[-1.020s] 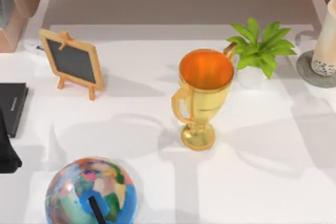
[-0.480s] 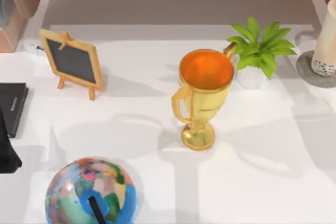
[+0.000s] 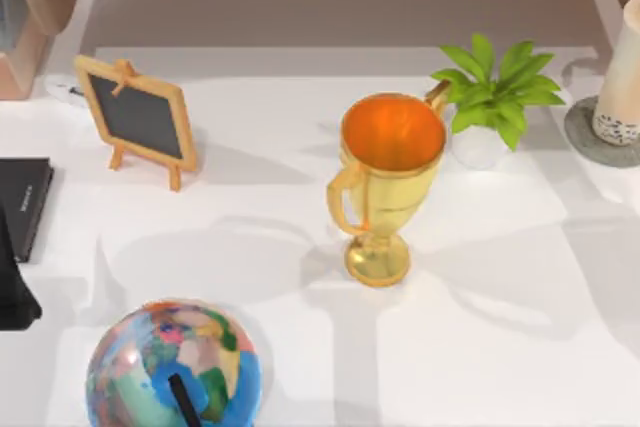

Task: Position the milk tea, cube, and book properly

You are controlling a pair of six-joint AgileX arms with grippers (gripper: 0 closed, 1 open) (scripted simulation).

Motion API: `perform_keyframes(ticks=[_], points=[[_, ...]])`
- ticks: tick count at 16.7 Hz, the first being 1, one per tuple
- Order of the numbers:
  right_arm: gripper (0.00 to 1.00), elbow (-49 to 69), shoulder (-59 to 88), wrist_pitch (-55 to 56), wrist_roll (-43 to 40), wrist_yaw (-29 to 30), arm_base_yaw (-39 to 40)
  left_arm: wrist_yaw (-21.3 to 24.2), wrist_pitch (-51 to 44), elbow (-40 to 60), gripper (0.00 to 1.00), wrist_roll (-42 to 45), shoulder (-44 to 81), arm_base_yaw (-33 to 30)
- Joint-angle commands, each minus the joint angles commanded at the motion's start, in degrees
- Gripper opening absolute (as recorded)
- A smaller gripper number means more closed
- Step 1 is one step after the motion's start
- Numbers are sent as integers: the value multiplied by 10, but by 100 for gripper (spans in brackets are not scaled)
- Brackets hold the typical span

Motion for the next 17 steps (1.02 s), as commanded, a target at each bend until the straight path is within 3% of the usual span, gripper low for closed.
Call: perform_keyframes(ticks=[9, 17], points=[[100, -53, -59, -2, 0, -10, -12, 0, 0, 0, 100, 0, 0, 0], [100, -385, -405, -15, -3, -68, -64, 0, 0, 0, 100, 0, 0, 0]])
